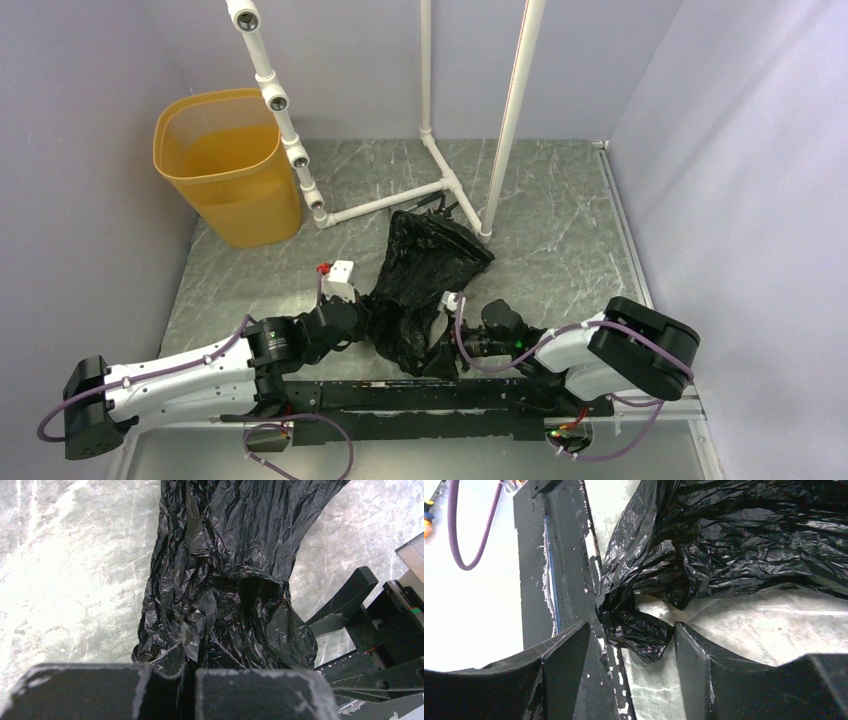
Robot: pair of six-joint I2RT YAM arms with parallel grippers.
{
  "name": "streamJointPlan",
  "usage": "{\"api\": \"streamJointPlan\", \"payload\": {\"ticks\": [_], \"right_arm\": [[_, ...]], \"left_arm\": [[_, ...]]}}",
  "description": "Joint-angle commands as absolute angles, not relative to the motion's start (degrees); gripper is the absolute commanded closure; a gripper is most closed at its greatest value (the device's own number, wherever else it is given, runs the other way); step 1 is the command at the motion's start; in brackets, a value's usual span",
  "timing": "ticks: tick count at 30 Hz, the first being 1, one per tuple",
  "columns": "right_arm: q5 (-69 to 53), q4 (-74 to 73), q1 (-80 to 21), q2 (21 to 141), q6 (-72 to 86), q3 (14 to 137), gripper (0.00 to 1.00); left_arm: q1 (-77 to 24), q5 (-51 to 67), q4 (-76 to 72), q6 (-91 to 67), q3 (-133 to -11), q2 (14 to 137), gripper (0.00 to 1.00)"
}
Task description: Put the trash bags into the trash bin
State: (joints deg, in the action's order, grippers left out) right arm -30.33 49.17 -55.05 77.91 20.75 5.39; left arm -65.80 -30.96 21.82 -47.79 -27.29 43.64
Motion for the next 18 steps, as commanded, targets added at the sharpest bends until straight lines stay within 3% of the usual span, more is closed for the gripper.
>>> {"api": "streamJointPlan", "payload": {"ticks": [1, 8, 13, 15, 18], "right_arm": [[-27.72, 46.62, -57.42, 78.98, 18.45, 8.60, 0.34], [-21.63, 45.25, -59.33, 78.55, 16.98, 9.49, 0.46], [-19.91, 48.24, -59.34, 76.13, 16.47, 8.20, 0.70], [-20.24, 49.61, -59.34, 74.97, 17.00, 8.06, 0.84], [-21.50, 49.88, -59.33, 73.23, 18.45, 9.23, 0.86]], "left_arm": [[-65.59, -32.29, 21.23, -49.04, -27.33, 42.94, 0.97], [-65.64, -32.34, 21.81, -49.02, -27.69, 42.64, 0.97], [-65.59, -32.43, 21.93, -49.43, -27.35, 42.16, 0.97], [-65.62, -32.42, 21.93, -49.63, -27.30, 42.02, 0.97], [-65.65, -32.56, 22.25, -49.66, -27.34, 41.84, 0.98]]}}
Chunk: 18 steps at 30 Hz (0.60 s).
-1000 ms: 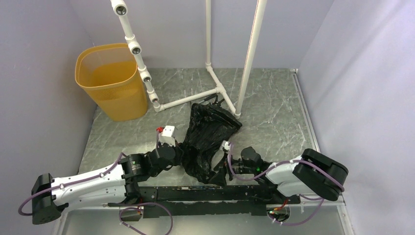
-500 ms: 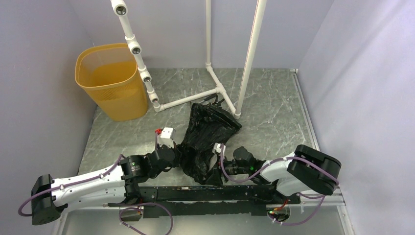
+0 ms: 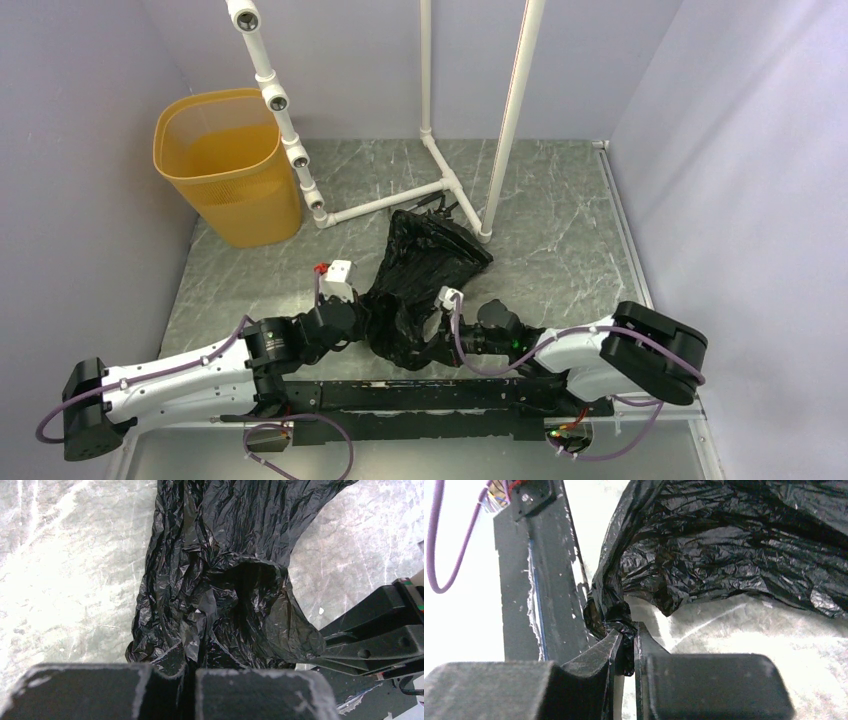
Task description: Put the trash bags into the trash bin
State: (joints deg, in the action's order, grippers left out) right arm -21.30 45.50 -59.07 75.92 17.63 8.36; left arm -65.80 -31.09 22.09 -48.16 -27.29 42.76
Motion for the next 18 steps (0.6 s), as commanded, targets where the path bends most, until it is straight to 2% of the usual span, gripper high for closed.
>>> {"api": "streamJointPlan", "payload": {"ticks": [1, 10, 13, 18], "right_arm": [[-22.15, 49.61, -59.33, 72.53, 18.80, 9.87, 0.85], [-16.48, 42.25, -59.30, 56.46, 18.70, 12.00, 0.80], [-15.67, 37.01, -59.33, 51.65, 17.39, 13.93, 0.78], [-16.22, 29.64, -59.24, 51.82, 16.85, 18.89, 0.76]], "left_arm": [[-65.65, -32.68, 22.36, -49.67, -27.48, 41.71, 0.98], [-65.65, -31.81, 22.09, -47.78, -28.04, 40.05, 0.98], [-65.65, -27.83, 16.53, -43.21, -27.75, 40.12, 0.98], [-65.65, -18.11, 3.20, -39.13, -27.10, 41.70, 0.97]]}}
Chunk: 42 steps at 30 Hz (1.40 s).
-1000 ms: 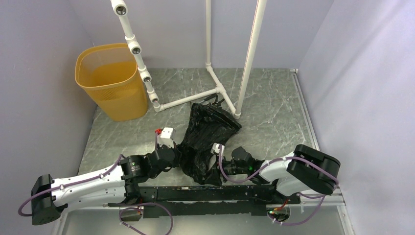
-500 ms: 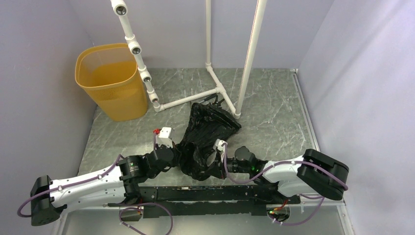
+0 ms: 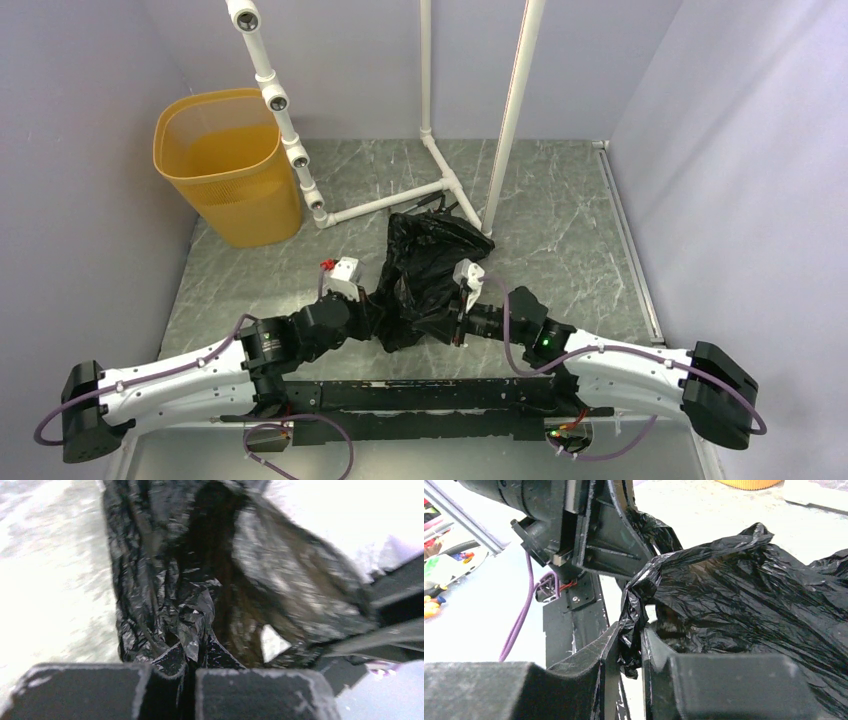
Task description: Put the trash bags into the trash bin
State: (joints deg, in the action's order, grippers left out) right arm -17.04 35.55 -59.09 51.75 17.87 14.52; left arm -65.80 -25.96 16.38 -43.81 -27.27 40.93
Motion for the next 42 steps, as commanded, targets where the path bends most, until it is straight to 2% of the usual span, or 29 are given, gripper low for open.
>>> {"api": "streamJointPlan", "payload": {"ticks": [1, 4, 14, 33, 42], "right_arm": [[-16.21, 29.47, -59.26, 52.24, 17.36, 19.24, 0.76], [-16.78, 30.80, -59.24, 53.74, 19.20, 19.67, 0.75], [-20.27, 35.35, -59.33, 59.05, 22.97, 20.62, 0.71], [-26.19, 37.13, -59.84, 67.71, 25.09, 22.70, 0.47], [-23.47, 37.14, -60.02, 63.41, 28.00, 15.80, 0.36]], "left_arm": [[-65.65, -16.99, 1.03, -39.18, -26.93, 42.01, 0.98], [-65.65, -15.39, -4.12, -40.02, -26.56, 43.27, 0.98], [-65.65, -14.60, -8.00, -43.84, -25.71, 49.24, 0.98], [-65.63, -20.06, -3.38, -46.73, -23.17, 42.53, 0.98], [-65.61, -23.83, 2.30, -49.44, -22.47, 41.28, 0.98]]}}
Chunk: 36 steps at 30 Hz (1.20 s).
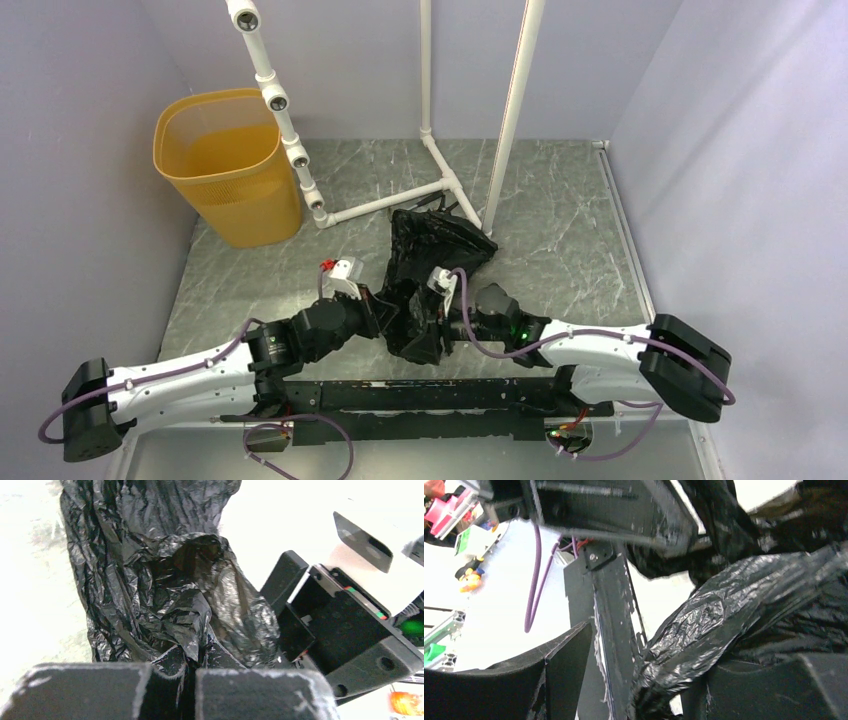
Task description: Put the trash bags into the trash bin
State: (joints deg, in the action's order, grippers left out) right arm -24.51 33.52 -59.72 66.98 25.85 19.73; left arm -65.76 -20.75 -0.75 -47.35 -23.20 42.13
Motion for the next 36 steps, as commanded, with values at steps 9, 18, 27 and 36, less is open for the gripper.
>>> {"api": "streamJointPlan", "payload": {"ticks": [9, 18, 27, 36], "right_arm": [[-18.38, 38.86, -60.07, 54.07, 25.31, 5.96, 0.27], [-25.33, 39.73, -60.12, 58.35, 22.26, 5.55, 0.27], [-18.72, 39.83, -60.12, 64.87, 19.44, 5.78, 0.25], [-21.46, 54.65, -60.67, 75.03, 21.04, 4.36, 0.28]], "left_arm": [[-65.63, -31.29, 11.29, -55.53, -20.59, 37.26, 0.98], [-65.57, -37.51, 26.12, -63.25, -20.10, 30.20, 0.97], [-65.57, -40.03, 35.55, -68.11, -19.79, 26.30, 0.98], [-65.57, -39.76, 34.90, -67.59, -19.55, 26.31, 0.98]]}}
